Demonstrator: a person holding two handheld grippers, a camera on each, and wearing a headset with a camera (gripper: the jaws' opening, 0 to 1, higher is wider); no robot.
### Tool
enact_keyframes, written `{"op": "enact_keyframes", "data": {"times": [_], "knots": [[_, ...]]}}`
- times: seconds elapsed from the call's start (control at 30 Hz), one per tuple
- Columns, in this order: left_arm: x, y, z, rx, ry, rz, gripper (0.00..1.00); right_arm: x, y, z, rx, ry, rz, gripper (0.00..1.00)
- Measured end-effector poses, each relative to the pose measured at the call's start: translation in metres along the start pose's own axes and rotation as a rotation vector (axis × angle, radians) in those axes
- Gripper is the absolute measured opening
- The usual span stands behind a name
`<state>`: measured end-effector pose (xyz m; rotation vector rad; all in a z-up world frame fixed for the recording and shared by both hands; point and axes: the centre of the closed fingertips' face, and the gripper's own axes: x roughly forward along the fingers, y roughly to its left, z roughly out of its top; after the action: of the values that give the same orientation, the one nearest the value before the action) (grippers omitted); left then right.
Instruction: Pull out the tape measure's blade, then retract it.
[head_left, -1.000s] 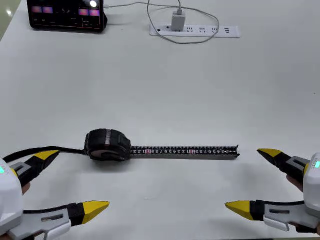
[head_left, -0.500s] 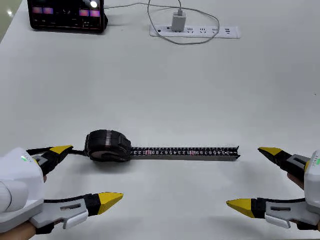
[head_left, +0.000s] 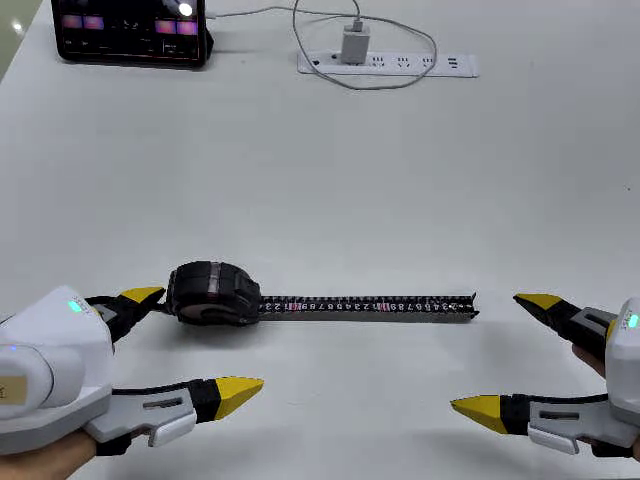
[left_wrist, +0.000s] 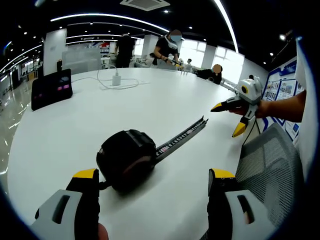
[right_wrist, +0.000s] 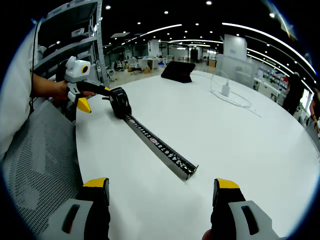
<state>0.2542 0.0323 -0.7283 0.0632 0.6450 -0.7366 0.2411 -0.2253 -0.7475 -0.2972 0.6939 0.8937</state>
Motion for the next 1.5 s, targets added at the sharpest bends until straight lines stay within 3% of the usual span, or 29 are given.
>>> {"op": "enact_keyframes", "data": {"times": [0.27, 0.83, 0.93, 1.0, 1.13, 1.5], "knots": [[0.002, -0.001, 0.002, -0.020, -0.010, 0.016, 0.87, 0.000, 0.001, -0.002, 0.000, 0.006, 0.002, 0.83], [0.014, 0.006, 0.004, -0.128, -0.027, 0.168, 0.84, -0.002, -0.017, -0.003, -0.027, 0.031, 0.023, 0.72], [0.015, 0.010, 0.006, -0.192, -0.058, 0.185, 0.84, -0.002, -0.019, -0.003, -0.039, 0.033, 0.024, 0.69], [0.017, 0.010, 0.005, -0.169, -0.049, 0.190, 0.84, -0.001, -0.021, -0.004, -0.044, 0.039, 0.028, 0.68], [0.018, 0.013, 0.006, -0.196, -0.070, 0.215, 0.82, -0.001, -0.022, -0.004, -0.066, 0.044, 0.039, 0.61], [0.025, 0.019, 0.008, -0.248, -0.093, 0.288, 0.80, 0.002, -0.031, -0.006, -0.095, 0.064, 0.061, 0.55]]}}
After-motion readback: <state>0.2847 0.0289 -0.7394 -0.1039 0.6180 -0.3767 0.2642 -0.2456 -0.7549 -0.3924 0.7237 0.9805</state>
